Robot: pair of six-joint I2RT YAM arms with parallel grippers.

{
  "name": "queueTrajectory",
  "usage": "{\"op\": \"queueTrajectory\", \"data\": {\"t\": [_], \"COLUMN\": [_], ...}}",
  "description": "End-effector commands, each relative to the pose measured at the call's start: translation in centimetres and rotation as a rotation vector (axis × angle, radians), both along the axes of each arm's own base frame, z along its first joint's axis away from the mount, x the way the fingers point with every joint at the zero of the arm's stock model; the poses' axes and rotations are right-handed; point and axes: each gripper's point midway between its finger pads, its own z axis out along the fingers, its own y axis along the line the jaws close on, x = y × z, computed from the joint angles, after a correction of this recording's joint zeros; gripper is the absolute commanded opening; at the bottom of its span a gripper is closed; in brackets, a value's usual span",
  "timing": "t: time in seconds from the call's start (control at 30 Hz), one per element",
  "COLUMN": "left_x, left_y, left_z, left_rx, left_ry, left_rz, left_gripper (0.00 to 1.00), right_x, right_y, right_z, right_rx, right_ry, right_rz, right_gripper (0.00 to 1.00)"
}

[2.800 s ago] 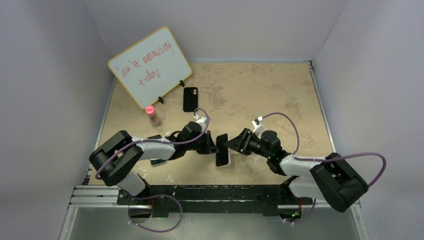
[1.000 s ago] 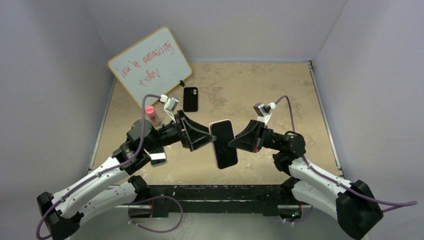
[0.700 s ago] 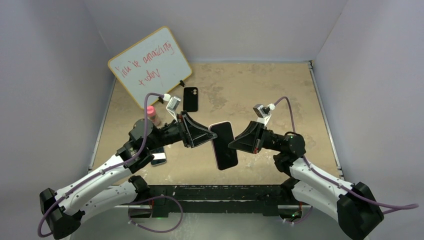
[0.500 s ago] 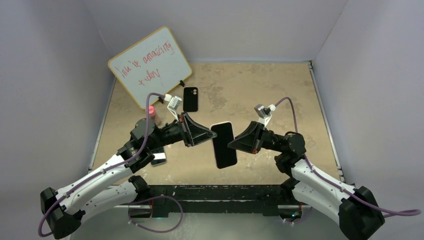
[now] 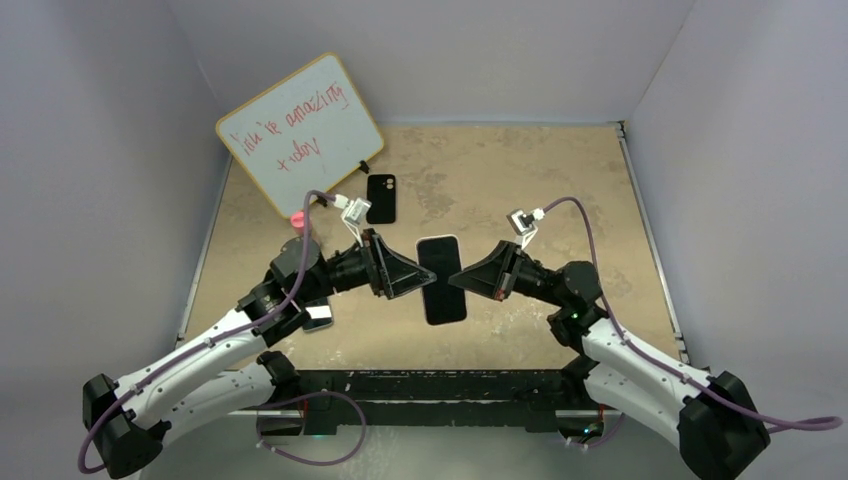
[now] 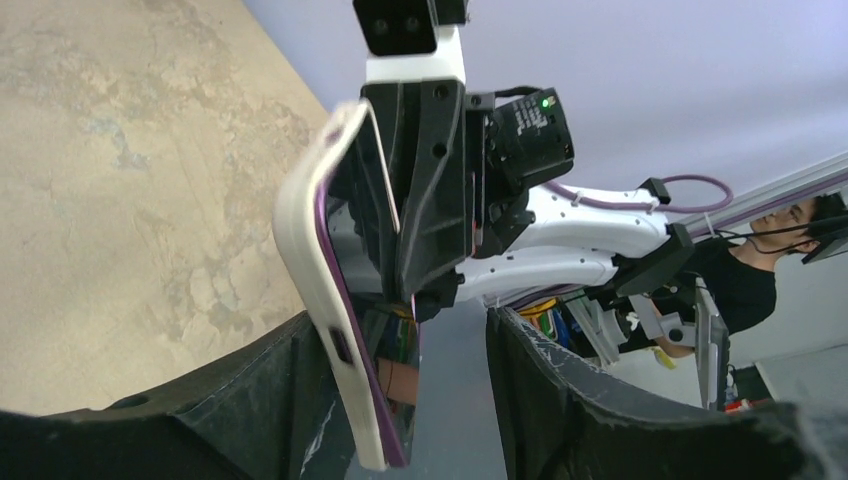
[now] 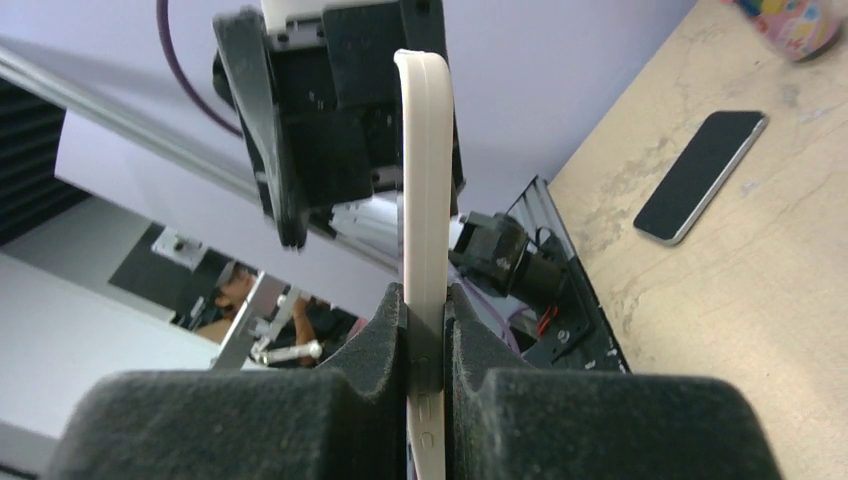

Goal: Put the phone into the phone case

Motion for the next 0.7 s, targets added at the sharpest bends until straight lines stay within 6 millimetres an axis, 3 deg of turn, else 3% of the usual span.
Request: {"op": "queueTrajectory", "data": {"t": [0.0,0.17,0.27,0.37,0.5,0.67], "left_x": [-0.9,-1.5,-1.6,-1.4,-0.8,0.4], "left_y": [0.0,-0.8,-1.2,-1.3,-1.0,-0.4], "left_z": [-0.9,-2.4,-3.2,-3.7,-4.1,-5.9], "left_rx": [-0.008,-0.033,-0.03,-0.023,0.002,0.104], "left_ry": [-0.001,0.038,0.054,0.063,0.064,0.098], "left_rz": [-0.04,-0.099,-0.125,-0.118,-0.08,0.002], "left_gripper": [0.62,0.62,0.56,0.4,0.0,0.0], "right_x": [2.3,3.9,4.5,4.8,5.3,5.5], "right_y": [-0.7,-0.8,-0.6,-0.5,-0.6,-0.4], "right_z": [5.7,6.0,5.7,5.2,4.5,4.0], "right_rx": [0.175,0.204,0.2,0.202,0.189,0.163], "right_ry": [-0.069,-0.037,-0.024,-0.007,0.015,0.014], "right_rz": [-0.133,-0.199,-0.211,-0.215,-0.236,-0.244], "right_gripper": [0.0,0.0,0.0,0.0,0.0,0.0]}}
